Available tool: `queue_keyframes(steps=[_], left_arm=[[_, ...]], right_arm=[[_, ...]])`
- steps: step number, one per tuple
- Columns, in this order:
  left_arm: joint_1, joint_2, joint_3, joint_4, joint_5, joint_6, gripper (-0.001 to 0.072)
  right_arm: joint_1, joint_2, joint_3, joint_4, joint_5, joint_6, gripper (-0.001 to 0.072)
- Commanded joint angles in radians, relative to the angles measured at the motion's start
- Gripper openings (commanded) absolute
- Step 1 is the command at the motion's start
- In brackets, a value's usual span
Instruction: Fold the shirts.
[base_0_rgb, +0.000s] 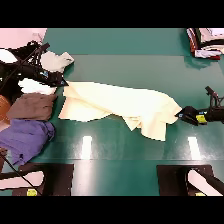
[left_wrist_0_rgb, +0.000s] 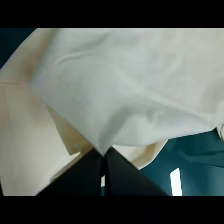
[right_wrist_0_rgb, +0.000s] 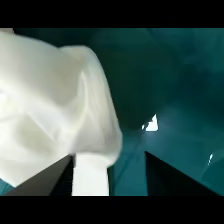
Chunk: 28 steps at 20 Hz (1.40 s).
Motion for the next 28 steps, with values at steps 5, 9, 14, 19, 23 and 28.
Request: queue_keyframes(steps=[5, 9, 14, 19, 23, 28], left_arm=[[0.001, 0.0, -0.005, 0.033, -0.012, 0.0, 0.0484], [0.001, 0.0, -0.108, 0.151, -0.003, -0.001, 0.0502], [0.002, 0.0, -0.247, 0.236, 0.024, -0.01, 0.0502], [0.001, 0.0, -0.353, 0.154, 0.154, -0.008, 0.0502], [0.001, 0.0, -0.383, 0.106, 0.183, -0.007, 0.0499], [0.001, 0.0, -0.383, 0.078, 0.124, 0.018, 0.0027]], right_arm=[[0.132, -0.121, 0.118, 0.0, -0.056, -0.005, 0.0053], [0.137, -0.119, 0.135, 0.0, -0.052, -0.005, 0.0052], [0.138, -0.119, 0.135, 0.002, -0.044, -0.005, 0.0052], [0.138, -0.119, 0.135, 0.002, -0.037, -0.005, 0.0052], [0.138, -0.119, 0.135, 0.002, -0.037, -0.005, 0.0052], [0.138, -0.118, 0.135, 0.004, -0.037, -0.004, 0.0044]])
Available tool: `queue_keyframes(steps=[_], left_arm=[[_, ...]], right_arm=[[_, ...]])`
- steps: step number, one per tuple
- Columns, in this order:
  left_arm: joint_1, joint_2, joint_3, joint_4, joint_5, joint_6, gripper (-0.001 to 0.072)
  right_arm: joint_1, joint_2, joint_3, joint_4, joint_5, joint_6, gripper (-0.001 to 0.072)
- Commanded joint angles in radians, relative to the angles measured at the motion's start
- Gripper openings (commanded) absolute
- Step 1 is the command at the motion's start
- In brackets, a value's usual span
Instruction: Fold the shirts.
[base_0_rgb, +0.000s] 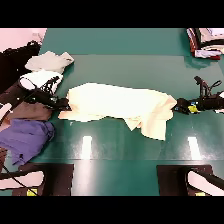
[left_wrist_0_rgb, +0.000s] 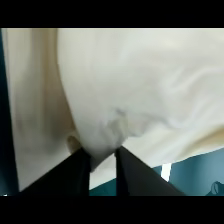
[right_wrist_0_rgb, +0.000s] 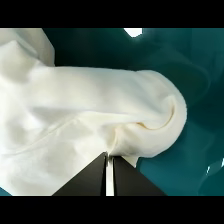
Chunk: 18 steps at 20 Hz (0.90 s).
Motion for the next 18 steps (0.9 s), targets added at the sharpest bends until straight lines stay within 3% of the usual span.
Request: queue_keyframes(steps=[1, 5, 12, 18], left_arm=[[0.0, 0.003, -0.005, -0.022, -0.048, 0.016, 0.0021], [0.037, 0.134, 0.12, -0.023, -0.068, -0.023, 0.0021], [0.097, 0.479, 0.663, -0.025, -0.109, -0.093, 0.0021], [0.097, 0.541, 1.138, -0.027, -0.051, -0.204, 0.0021]], right_arm=[[0.001, 0.007, 0.001, 0.002, 0.0, 0.001, 0.0013], [-0.002, 0.112, 0.113, 0.001, 0.03, 0.002, 0.0013], [-0.002, 0.303, 0.641, -0.002, 0.042, 0.012, 0.0013], [-0.002, 0.346, 1.057, -0.011, 0.047, 0.035, 0.0012]])
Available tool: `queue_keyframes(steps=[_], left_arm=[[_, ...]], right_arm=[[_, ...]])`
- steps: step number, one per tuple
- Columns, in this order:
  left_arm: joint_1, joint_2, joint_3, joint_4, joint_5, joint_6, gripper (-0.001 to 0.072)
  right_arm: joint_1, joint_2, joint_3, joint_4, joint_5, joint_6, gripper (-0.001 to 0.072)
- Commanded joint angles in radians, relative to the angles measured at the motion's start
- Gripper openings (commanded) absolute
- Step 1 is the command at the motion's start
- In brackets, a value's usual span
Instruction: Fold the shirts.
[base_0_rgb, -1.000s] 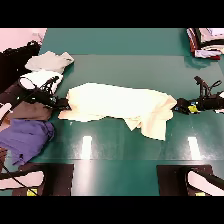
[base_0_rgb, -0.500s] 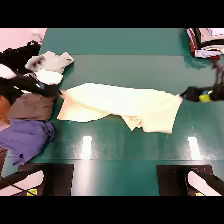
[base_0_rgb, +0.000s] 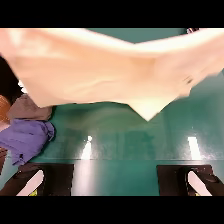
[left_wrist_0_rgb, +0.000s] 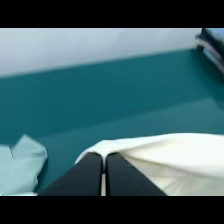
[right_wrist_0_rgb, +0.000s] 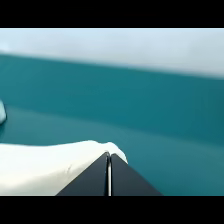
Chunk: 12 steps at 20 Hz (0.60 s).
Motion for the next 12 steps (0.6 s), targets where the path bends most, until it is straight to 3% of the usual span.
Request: queue_keyframes(steps=[1, 5, 8, 12], left_arm=[[0.002, 0.027, 0.253, -0.007, 0.058, -0.072, 0.0021], [0.002, 0.027, 0.296, -0.06, 0.076, -0.088, 0.002], [0.002, 0.022, 0.209, -0.066, 0.074, -0.089, 0.002], [0.002, -0.064, -0.038, -0.069, -0.013, -0.108, 0.002]], right_arm=[[0.0, 0.019, 0.235, -0.01, 0.009, 0.022, 0.0012], [0.0, -0.034, 0.414, -0.147, 0.135, 0.118, 0.0012], [0.0, -0.116, 0.481, -0.21, 0.229, 0.136, 0.0011], [0.005, -0.248, 0.347, -0.205, 0.27, 0.142, 0.0011]])
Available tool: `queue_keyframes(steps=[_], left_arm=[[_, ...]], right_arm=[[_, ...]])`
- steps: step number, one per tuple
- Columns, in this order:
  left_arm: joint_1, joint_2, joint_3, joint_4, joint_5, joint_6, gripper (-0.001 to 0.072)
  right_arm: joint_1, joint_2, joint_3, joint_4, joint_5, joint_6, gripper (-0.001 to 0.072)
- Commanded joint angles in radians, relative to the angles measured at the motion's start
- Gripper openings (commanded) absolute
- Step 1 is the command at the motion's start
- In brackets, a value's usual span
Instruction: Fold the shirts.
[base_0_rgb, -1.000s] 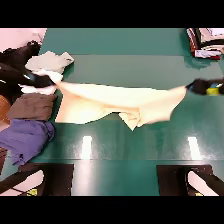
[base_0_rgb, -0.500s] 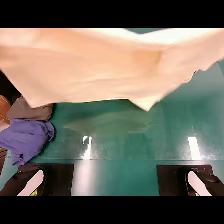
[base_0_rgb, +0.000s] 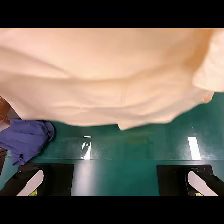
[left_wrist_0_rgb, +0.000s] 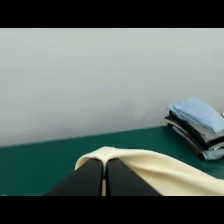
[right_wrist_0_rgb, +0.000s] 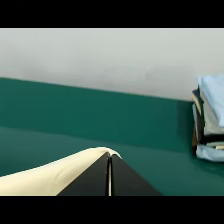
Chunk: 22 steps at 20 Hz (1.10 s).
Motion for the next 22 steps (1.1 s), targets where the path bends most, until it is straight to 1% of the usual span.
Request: queue_keyframes(steps=[1, 2, 4, 7, 9, 11, 13, 15, 16, 17, 19, 21, 22], left_arm=[[-0.003, -0.102, -0.178, -0.008, -0.116, -0.011, 0.002], [-0.014, -0.154, -0.223, -0.007, -0.154, -0.008, 0.002], [-0.049, -0.277, -0.317, -0.005, -0.183, 0.004, 0.0021], [-0.116, -0.489, -0.385, 0.003, -0.157, 0.057, 0.0021], [-0.126, -0.628, -0.385, 0.008, -0.069, 0.063, 0.0021], [-0.125, -0.719, -0.384, 0.007, 0.075, 0.063, 0.0021], [-0.125, -0.762, -0.384, 0.002, 0.206, 0.065, 0.0021], [-0.125, -0.772, -0.384, 0.002, 0.28, 0.113, 0.0021], [-0.12, -0.771, -0.378, 0.003, 0.278, 0.159, 0.0021], [-0.11, -0.771, -0.364, 0.006, 0.245, 0.198, 0.0021], [-0.081, -0.771, -0.332, 0.007, 0.131, 0.247, 0.0021], [-0.045, -0.771, -0.324, 0.014, -0.011, 0.248, 0.002], [-0.036, -0.771, -0.334, 0.045, -0.076, 0.248, 0.002]], right_arm=[[0.015, -0.121, -0.118, -0.025, 0.071, 0.017, 0.0011], [0.023, -0.167, -0.169, -0.026, 0.085, 0.016, 0.0011], [0.047, -0.284, -0.242, -0.027, 0.104, 0.016, 0.0011], [0.071, -0.481, -0.301, -0.027, 0.103, 0.016, 0.0011], [0.071, -0.606, -0.284, -0.028, 0.084, 0.016, 0.0011], [0.071, -0.703, -0.236, -0.027, 0.016, 0.016, 0.0011], [0.071, -0.778, -0.159, -0.027, -0.054, 0.016, 0.0011], [0.071, -0.821, -0.091, -0.031, -0.087, 0.015, 0.0011], [0.071, -0.821, -0.088, -0.033, -0.105, 0.014, 0.0011], [0.071, -0.813, -0.097, -0.033, -0.116, 0.001, 0.0011], [0.071, -0.768, -0.176, -0.034, -0.099, -0.019, 0.0011], [0.072, -0.718, -0.288, -0.035, -0.086, -0.03, 0.0011], [0.074, -0.689, -0.359, -0.035, -0.097, -0.031, 0.0011]])
